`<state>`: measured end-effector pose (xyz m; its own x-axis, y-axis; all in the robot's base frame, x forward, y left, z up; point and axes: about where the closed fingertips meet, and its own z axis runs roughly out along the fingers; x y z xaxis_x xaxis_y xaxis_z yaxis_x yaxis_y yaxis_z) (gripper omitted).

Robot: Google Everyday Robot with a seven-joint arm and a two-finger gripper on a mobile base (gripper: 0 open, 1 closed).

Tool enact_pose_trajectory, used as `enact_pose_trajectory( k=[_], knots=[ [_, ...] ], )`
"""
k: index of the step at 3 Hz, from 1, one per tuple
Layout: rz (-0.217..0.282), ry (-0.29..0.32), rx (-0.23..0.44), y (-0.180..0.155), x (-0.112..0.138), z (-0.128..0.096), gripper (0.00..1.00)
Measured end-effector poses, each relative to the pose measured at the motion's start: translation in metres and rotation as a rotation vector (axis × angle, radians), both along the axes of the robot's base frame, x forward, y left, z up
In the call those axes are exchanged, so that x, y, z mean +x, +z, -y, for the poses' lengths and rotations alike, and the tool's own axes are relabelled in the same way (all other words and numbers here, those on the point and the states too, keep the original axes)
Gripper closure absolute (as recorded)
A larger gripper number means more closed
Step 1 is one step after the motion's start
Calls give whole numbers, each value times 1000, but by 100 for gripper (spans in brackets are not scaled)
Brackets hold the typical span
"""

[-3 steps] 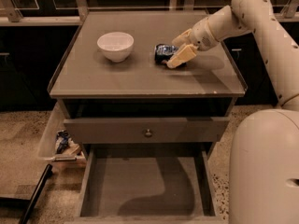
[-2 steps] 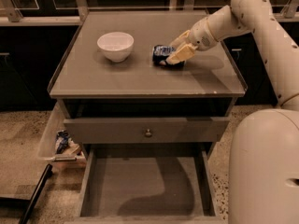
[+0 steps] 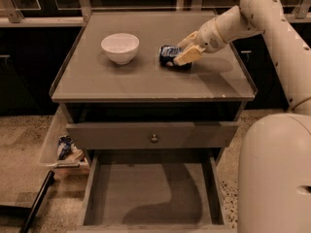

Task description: Place pepsi can into middle drawer

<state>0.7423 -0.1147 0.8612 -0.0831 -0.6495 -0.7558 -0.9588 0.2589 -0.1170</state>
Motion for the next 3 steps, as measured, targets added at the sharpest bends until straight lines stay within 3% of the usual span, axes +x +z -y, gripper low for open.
enact_pose_trajectory(
  k=[2,3],
  knots=[
    [0,-8,33,-3,-7,-1,100],
    [31,9,48,7,-23,-2,100]
  ],
)
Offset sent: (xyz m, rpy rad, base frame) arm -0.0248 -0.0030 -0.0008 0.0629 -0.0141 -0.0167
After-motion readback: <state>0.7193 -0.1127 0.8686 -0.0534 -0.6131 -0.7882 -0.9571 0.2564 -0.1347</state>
